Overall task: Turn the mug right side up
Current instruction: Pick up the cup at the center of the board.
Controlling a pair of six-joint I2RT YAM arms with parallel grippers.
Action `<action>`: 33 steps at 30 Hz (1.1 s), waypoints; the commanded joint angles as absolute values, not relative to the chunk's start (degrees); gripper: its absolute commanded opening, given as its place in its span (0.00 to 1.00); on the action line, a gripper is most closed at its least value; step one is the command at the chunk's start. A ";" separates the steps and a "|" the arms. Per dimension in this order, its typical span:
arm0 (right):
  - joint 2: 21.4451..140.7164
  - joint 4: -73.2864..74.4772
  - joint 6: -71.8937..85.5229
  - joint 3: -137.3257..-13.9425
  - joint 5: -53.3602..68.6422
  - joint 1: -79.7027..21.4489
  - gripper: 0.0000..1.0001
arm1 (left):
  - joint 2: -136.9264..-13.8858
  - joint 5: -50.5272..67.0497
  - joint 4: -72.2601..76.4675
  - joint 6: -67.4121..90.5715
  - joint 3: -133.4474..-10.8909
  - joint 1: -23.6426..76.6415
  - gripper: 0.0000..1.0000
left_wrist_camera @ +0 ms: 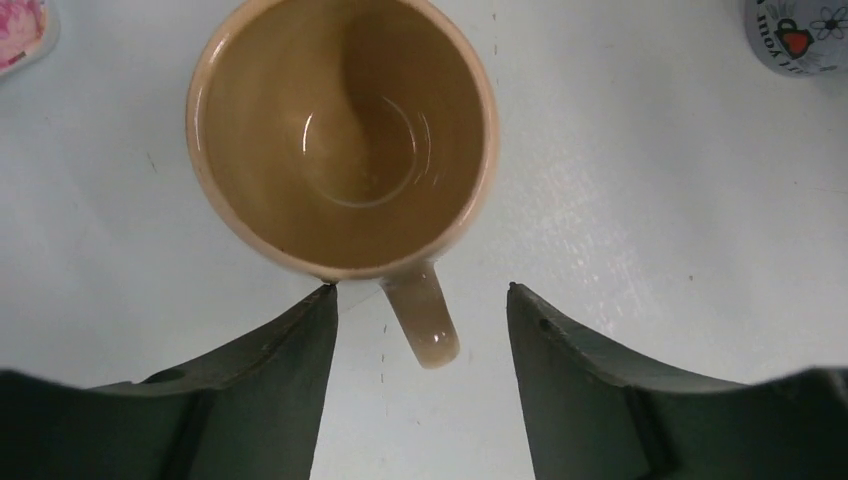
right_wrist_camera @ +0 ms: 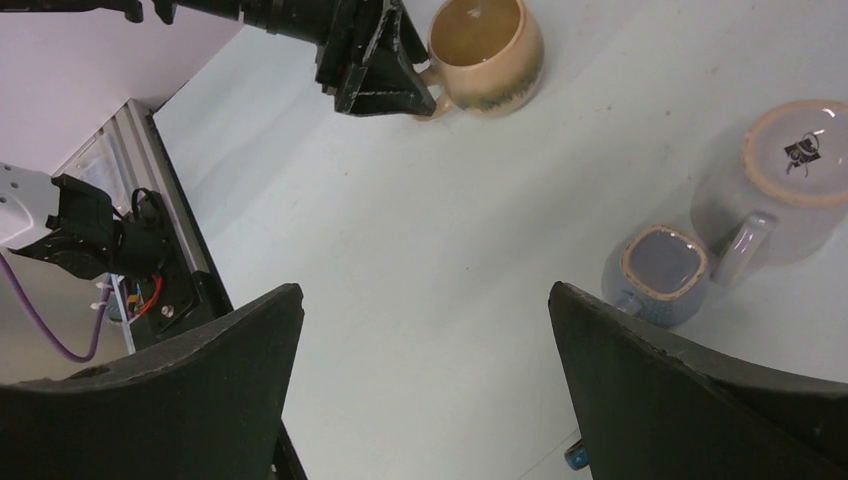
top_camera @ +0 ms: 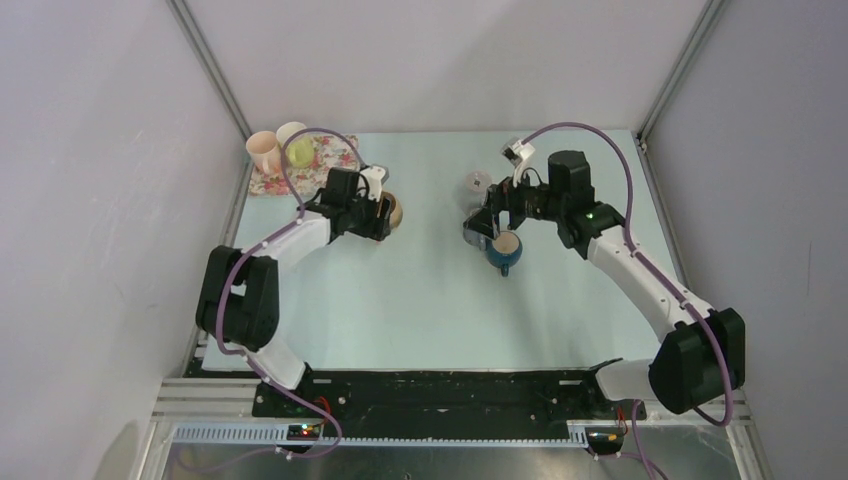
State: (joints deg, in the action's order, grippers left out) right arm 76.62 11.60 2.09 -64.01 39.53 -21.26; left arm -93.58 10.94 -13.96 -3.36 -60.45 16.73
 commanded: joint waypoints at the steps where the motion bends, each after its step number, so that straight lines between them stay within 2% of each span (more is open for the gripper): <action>1: 73.29 7.10 3.17 -63.03 40.36 -21.27 0.99 | -95.85 9.66 -14.20 -1.41 -63.74 17.38 0.65; 5: 71.38 5.59 2.99 -61.28 40.19 -21.21 0.99 | -97.13 9.84 -15.50 -0.98 -64.84 17.65 0.64; 8: 69.95 4.32 3.02 -60.01 40.21 -21.18 0.99 | -97.79 9.67 -16.49 -0.73 -65.33 18.06 0.69; 10: 69.36 3.89 3.06 -59.39 40.36 -21.25 0.99 | -98.20 9.18 -16.90 -0.73 -65.61 18.42 0.67; 16: 69.02 3.85 2.16 -58.11 40.29 -21.21 0.99 | -99.42 8.36 -18.70 -1.02 -67.18 18.88 0.51; 20: 69.78 5.23 0.68 -57.68 40.20 -20.65 0.99 | -99.40 7.82 -19.86 -2.13 -68.20 18.92 0.22; 21: 70.07 5.50 0.60 -57.49 40.27 -20.43 0.99 | -99.27 7.43 -20.17 -2.38 -68.80 18.90 0.10; 23: 70.21 4.88 1.05 -56.84 41.14 -19.47 0.99 | -98.84 6.79 -20.57 -3.34 -69.76 18.85 0.01; 33: 68.02 0.69 2.31 -52.68 43.18 -15.16 0.99 | -96.88 5.80 -21.82 -5.31 -82.74 13.85 0.00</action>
